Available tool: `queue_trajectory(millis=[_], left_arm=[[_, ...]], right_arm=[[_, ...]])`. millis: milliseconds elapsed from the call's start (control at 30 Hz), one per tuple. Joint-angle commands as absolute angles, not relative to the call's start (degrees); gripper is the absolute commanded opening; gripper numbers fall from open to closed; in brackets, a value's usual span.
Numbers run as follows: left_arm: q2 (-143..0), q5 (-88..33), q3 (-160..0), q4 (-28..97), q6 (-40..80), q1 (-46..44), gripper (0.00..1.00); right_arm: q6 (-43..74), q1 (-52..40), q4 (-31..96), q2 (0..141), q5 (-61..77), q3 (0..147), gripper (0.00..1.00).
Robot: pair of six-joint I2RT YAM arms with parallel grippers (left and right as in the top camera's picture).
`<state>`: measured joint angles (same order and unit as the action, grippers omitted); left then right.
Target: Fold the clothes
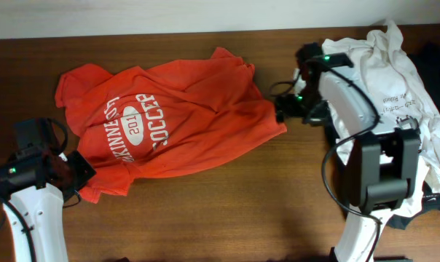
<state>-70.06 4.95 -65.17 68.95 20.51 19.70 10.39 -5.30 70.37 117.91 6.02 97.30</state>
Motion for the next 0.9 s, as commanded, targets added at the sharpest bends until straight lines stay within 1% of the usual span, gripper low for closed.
queue_trajectory(millis=[0, 67, 133, 167, 200, 267, 333, 733, 833, 867], left_arm=[[-69.3, 3.79, -65.67, 68.73, 19.86, 20.03, 0.0], [-69.3, 3.86, -65.67, 68.73, 19.84, 20.03, 0.0], [-69.3, 3.84, -65.67, 68.73, 19.84, 20.03, 0.0], [-69.3, 3.86, -65.67, 68.71, 19.84, 20.03, 0.0], [-69.3, 3.86, -65.67, 68.6, 19.84, 20.03, 0.0], [-69.3, 3.86, -65.67, 68.58, 19.84, 20.03, 0.0], [-69.3, 3.86, -65.67, 68.58, 19.84, 20.03, 0.0], [-69.3, 3.88, -65.67, 68.14, 19.84, 20.03, 0.0], [-69.3, 3.86, -65.67, 68.14, 19.84, 20.03, 0.0], [-69.3, 3.88, -65.67, 68.14, 19.84, 20.03, 0.0]], right_arm=[[10.26, -4.73, 70.81, 116.49, 8.01, 97.01, 0.98], [7.81, -5.21, 70.57, 117.05, 10.68, 96.73, 0.96], [8.03, -5.93, 69.63, 118.17, 10.96, 96.44, 0.94], [8.86, -6.11, 69.23, 118.61, 10.96, 96.42, 0.89], [11.07, -6.22, 68.75, 119.26, 10.98, 96.36, 0.87], [16.71, -6.35, 68.1, 120.14, 11.0, 95.64, 0.87], [18.31, -6.35, 67.07, 120.36, 11.29, 94.8, 0.86], [18.83, -6.37, 55.94, 120.38, 13.8, 85.84, 0.85], [19.2, -6.37, 54.83, 120.38, 14.9, 85.49, 0.82], [19.22, -6.37, 54.28, 120.38, 15.11, 85.49, 0.78]])
